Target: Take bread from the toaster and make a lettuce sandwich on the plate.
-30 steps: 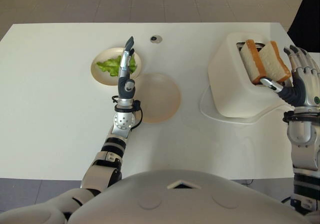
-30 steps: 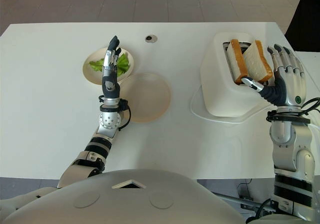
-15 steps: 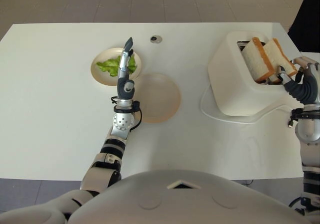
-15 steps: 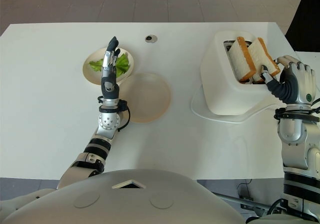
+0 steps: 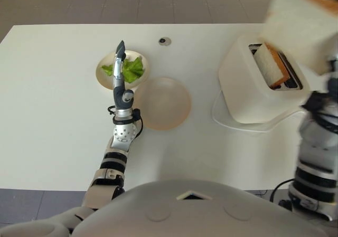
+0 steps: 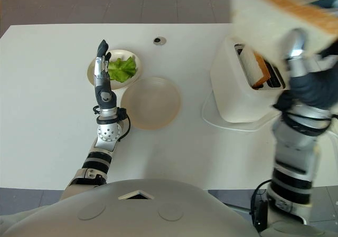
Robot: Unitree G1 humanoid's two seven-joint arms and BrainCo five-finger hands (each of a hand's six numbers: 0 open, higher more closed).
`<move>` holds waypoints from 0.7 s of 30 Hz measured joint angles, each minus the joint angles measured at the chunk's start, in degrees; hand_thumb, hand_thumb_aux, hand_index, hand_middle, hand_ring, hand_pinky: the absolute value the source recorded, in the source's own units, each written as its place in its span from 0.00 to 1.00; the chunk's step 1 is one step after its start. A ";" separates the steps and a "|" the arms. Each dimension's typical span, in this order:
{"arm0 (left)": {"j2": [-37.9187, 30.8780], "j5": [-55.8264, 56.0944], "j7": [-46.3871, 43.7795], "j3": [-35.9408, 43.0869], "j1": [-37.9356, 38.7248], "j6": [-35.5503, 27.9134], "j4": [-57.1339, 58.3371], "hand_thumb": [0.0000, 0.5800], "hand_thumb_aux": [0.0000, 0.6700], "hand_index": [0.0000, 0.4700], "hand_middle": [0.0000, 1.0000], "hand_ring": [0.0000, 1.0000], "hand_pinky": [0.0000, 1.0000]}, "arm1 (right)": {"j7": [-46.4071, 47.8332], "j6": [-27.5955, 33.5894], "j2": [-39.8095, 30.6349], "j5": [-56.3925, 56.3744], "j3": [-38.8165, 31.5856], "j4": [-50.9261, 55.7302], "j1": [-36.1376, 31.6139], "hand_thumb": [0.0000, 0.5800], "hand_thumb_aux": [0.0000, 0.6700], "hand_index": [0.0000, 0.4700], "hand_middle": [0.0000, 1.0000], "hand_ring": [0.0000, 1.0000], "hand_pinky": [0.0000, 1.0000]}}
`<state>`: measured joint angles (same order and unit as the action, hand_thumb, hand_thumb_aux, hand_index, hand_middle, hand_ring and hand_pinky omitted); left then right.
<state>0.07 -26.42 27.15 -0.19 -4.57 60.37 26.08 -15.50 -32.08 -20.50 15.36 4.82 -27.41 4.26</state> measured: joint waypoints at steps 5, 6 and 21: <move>-3.23 -9.18 6.31 -3.92 1.09 -6.98 -5.03 0.00 0.00 0.00 0.00 0.00 0.00 | 14.23 3.77 6.79 -6.16 -19.43 17.05 -0.82 1.00 1.00 1.00 1.00 1.00 1.00; -4.33 -11.07 7.83 -4.83 0.84 -9.49 -5.40 0.00 0.00 0.00 0.00 0.00 0.00 | 14.91 4.07 7.59 -5.75 -20.24 21.25 -2.49 1.00 1.00 1.00 1.00 1.00 1.00; -17.82 -24.23 10.58 3.09 -8.27 -40.94 10.51 0.00 0.00 0.00 0.00 0.00 0.00 | 6.14 2.43 5.56 14.79 -21.86 46.71 -10.13 1.00 1.00 1.00 0.89 0.89 0.89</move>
<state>-17.75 -50.65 37.73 2.90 -12.84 19.42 36.59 -9.36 -29.65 -14.94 30.15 -17.04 19.30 -5.87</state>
